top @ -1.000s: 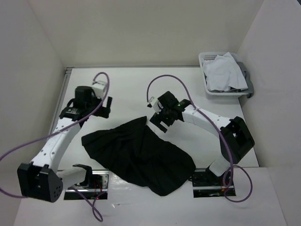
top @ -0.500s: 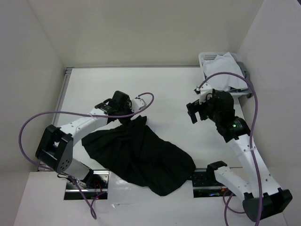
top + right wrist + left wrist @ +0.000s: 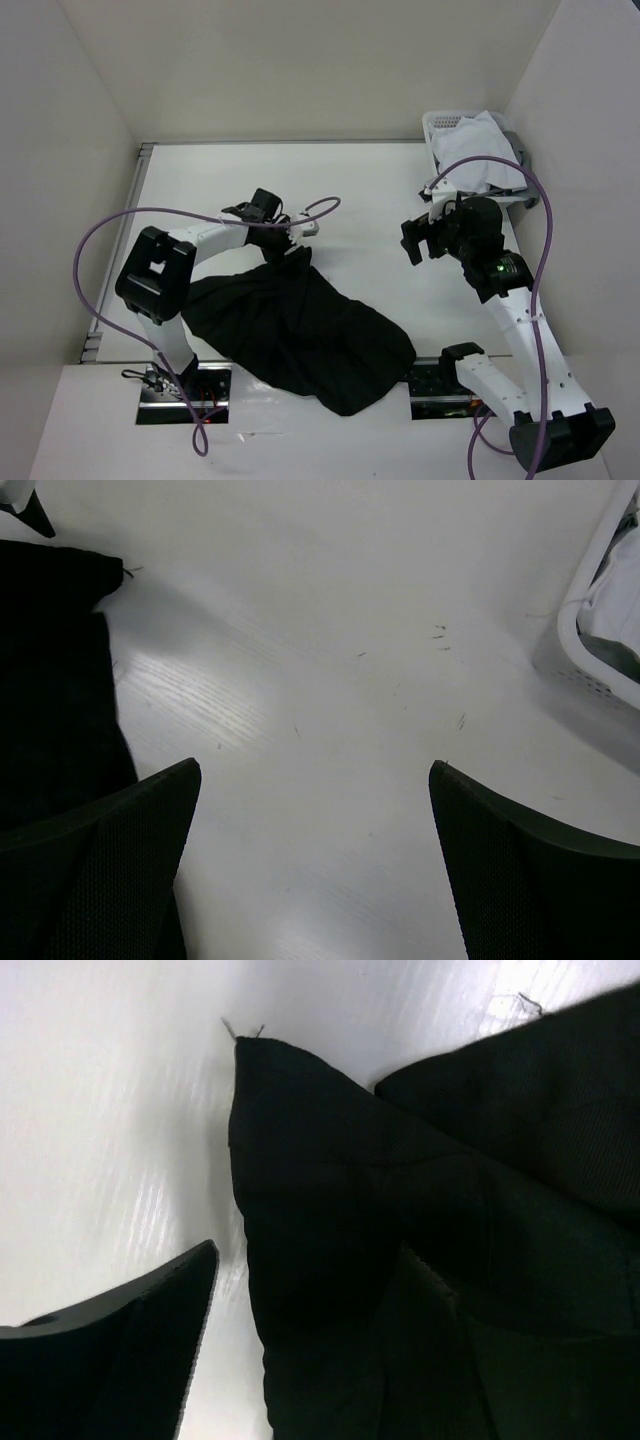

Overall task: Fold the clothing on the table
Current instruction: Flatten the skirt out

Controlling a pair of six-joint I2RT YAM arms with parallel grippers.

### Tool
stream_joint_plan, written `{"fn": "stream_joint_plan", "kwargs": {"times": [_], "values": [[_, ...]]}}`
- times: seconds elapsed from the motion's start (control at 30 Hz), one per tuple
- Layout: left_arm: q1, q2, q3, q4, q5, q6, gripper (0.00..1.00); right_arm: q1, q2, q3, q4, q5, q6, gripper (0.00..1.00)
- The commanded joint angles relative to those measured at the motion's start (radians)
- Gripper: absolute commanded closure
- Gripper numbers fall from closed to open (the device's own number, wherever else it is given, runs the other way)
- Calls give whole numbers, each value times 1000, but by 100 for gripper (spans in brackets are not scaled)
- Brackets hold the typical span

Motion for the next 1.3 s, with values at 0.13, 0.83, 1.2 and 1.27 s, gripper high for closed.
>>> {"fn": "stream_joint_plan", "kwargs": {"times": [0.13, 0.83, 1.2, 1.27], "values": [[-11, 92, 81, -95, 114, 66, 69, -8, -17, -10, 22, -22, 6, 1], [76, -302, 482, -158, -175, -222, 100, -17, -57, -19, 22, -13, 6, 1], [116, -549, 47, -139, -150, -170, 84, -17, -57, -19, 22, -33, 6, 1], [116, -631, -25, -191, -138, -147, 84, -17, -68, -19, 22, -42, -3, 1]]}}
